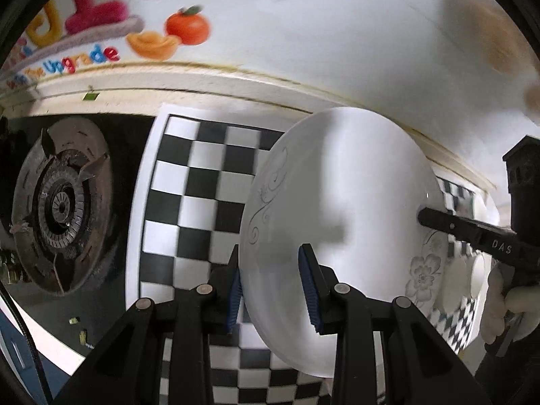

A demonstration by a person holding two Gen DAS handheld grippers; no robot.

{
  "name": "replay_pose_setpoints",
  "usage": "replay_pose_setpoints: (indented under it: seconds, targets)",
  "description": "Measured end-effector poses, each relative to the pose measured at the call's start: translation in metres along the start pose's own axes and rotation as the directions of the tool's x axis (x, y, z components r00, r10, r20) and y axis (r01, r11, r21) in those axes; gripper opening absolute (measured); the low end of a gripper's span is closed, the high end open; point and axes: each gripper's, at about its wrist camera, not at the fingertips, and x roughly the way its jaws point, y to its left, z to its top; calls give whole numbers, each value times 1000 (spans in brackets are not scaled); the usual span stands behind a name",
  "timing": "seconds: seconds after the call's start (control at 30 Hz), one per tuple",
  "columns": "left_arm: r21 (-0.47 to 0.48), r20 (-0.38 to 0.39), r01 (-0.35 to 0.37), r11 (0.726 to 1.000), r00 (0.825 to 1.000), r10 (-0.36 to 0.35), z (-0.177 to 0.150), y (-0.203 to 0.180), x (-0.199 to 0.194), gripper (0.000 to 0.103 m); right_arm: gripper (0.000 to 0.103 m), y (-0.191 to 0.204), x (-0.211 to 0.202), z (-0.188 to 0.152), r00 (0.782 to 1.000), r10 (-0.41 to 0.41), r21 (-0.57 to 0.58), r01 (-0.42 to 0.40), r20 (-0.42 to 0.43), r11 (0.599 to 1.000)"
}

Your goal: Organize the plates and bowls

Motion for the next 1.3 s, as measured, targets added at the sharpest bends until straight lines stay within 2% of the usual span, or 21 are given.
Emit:
replay_pose_setpoints:
  seconds: [0.17, 0.37, 0.53, 0.7, 0.9, 1.2, 1.3]
  targets:
    - [77, -20, 20, 997, 1000, -18, -21, -49, -3, 29, 15, -23, -45, -56, 999, 1, 52, -3, 45, 999]
    - [142, -115, 45, 989, 993, -29, -66, -82, 22, 29, 15, -53, -73, -136, 997, -24, 121, 15, 69, 992]
    - [177, -211, 55, 983, 977, -17, -103, -102, 53, 29, 15, -81, -63, -201, 998, -34, 203, 24, 46, 979]
    - [241, -249, 28, 970, 968, 34, -126, -123, 72, 29, 15, -108, -49, -246, 999, -38, 268, 34, 9, 963]
    - [291, -305, -14, 957, 946, 107, -140, -133, 97, 29, 15, -117, -38, -266, 997, -77, 266, 78, -15, 961]
    - [345, -319, -62, 937, 931, 179, -144, -146, 113, 29, 15, -120, -26, -264, 994, -90, 261, 101, -56, 960]
    - [342, -323, -64, 937, 929, 182, -142, -148, 115, 29, 15, -121, -24, -262, 994, -91, 270, 106, -68, 957]
